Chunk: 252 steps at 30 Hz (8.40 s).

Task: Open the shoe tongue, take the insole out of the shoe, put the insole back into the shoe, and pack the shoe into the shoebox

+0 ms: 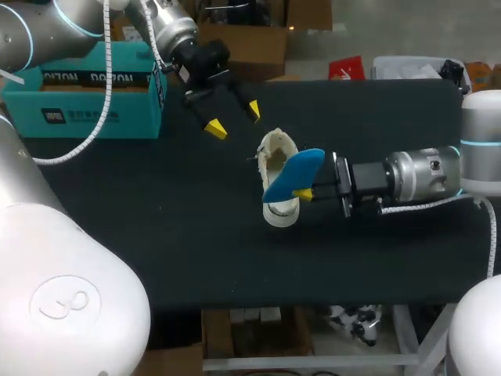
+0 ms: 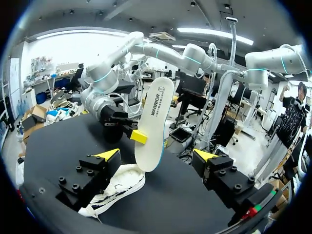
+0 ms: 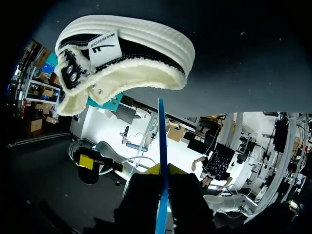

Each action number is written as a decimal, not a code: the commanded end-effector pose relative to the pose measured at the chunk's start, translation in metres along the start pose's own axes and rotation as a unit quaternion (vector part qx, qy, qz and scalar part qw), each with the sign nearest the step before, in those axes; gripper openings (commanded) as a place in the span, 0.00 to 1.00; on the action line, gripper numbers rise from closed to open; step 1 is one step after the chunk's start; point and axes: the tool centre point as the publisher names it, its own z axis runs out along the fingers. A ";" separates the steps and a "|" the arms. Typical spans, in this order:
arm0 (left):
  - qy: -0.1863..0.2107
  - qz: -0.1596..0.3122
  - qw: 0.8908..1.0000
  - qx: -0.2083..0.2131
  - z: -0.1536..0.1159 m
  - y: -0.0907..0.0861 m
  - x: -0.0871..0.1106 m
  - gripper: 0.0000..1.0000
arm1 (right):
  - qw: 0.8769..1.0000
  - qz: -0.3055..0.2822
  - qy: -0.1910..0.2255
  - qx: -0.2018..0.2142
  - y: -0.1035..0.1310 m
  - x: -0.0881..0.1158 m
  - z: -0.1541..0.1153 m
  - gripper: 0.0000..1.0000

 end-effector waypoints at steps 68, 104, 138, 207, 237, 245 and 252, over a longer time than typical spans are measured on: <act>0.142 0.055 0.988 -0.008 0.012 0.004 -0.019 1.00 | 0.999 -0.007 -0.021 0.031 -0.012 -0.005 0.001 0.00; -0.184 0.102 0.978 0.014 0.063 0.015 0.025 1.00 | 0.993 -0.077 0.060 -0.064 0.002 0.004 0.004 0.00; -0.331 0.172 0.928 -0.005 0.113 0.027 -0.003 0.45 | 0.977 -0.098 0.126 -0.141 0.022 0.015 0.007 0.00; -0.217 0.278 0.926 -0.135 0.103 0.076 -0.058 0.00 | 0.952 -0.120 0.114 -0.258 0.073 0.021 -0.001 0.14; -0.191 0.253 0.939 -0.132 0.094 0.110 -0.071 0.00 | 0.932 -0.145 0.110 -0.313 0.113 0.038 -0.005 0.00; -0.194 0.275 0.936 -0.104 0.087 0.096 -0.049 0.35 | 0.928 -0.141 0.119 -0.323 0.112 0.034 -0.013 0.00; -0.179 0.299 0.931 -0.107 0.105 0.085 -0.043 0.33 | 0.930 -0.139 0.122 -0.318 0.116 0.034 -0.015 0.00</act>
